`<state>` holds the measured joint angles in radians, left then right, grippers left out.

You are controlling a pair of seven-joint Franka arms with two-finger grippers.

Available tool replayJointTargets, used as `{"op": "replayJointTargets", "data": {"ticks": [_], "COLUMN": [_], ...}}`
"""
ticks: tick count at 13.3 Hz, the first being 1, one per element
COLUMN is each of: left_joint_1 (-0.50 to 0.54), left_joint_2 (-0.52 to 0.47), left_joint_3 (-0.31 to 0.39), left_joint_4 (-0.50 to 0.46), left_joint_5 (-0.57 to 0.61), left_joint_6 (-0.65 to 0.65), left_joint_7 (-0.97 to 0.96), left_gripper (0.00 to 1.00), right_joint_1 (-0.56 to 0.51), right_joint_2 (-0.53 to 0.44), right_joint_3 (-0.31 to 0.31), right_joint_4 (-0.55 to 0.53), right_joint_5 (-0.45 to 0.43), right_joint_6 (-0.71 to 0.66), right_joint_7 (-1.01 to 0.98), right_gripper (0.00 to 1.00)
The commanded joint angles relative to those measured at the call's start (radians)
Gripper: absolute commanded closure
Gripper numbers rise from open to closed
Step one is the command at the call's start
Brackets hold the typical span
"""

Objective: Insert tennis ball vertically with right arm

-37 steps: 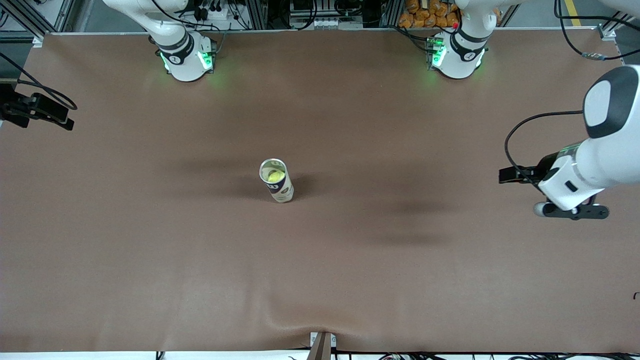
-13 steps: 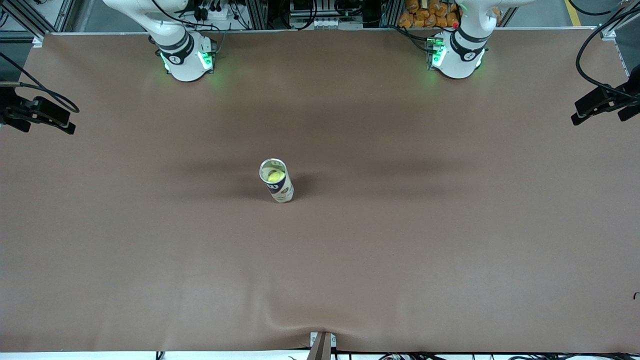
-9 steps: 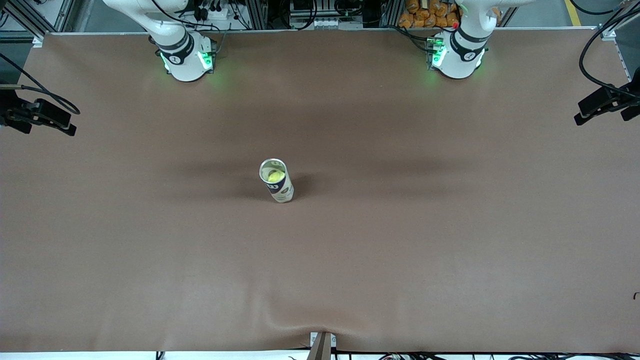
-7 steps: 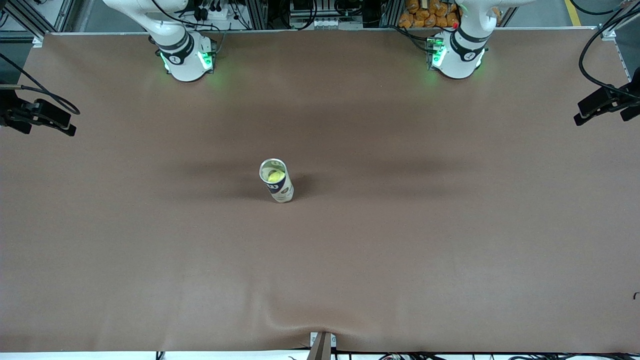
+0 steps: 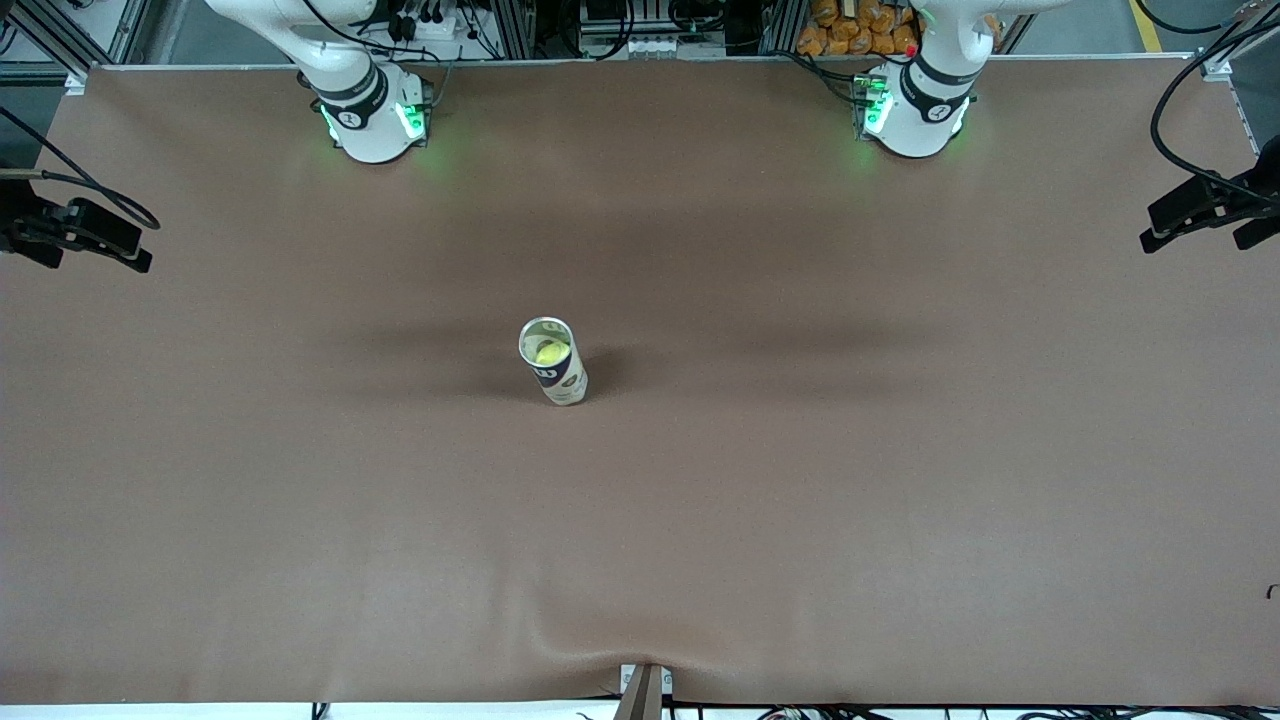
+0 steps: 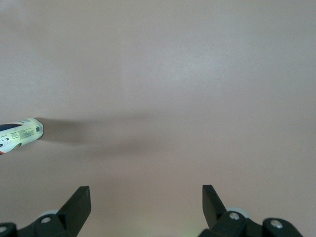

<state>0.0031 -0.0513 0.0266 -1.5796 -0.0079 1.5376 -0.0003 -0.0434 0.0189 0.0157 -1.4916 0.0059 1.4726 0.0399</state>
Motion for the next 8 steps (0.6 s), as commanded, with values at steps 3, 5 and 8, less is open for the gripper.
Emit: {"op": "replayJointTargets", "data": {"ticks": [3, 5, 8], "left_joint_1": [0.008, 0.005, 0.000], "left_joint_2": [0.001, 0.002, 0.004], "left_joint_3": [-0.002, -0.002, -0.004], "left_joint_4": [0.007, 0.015, 0.015], "left_joint_5": [-0.014, -0.011, -0.007], "left_joint_6": [0.004, 0.002, 0.002], "left_joint_7": [0.006, -0.020, -0.018], "left_gripper": [0.00, 0.00, 0.00], "right_joint_1": [-0.012, -0.012, -0.019], "right_joint_2": [-0.005, -0.005, -0.008], "right_joint_3": [0.006, 0.006, 0.001], "right_joint_4": [-0.009, -0.007, -0.007], "right_joint_5": [0.016, 0.016, 0.016], "right_joint_6": [0.003, 0.005, -0.008], "right_joint_7": [0.002, 0.003, -0.006], "right_gripper": [0.00, 0.00, 0.00]}}
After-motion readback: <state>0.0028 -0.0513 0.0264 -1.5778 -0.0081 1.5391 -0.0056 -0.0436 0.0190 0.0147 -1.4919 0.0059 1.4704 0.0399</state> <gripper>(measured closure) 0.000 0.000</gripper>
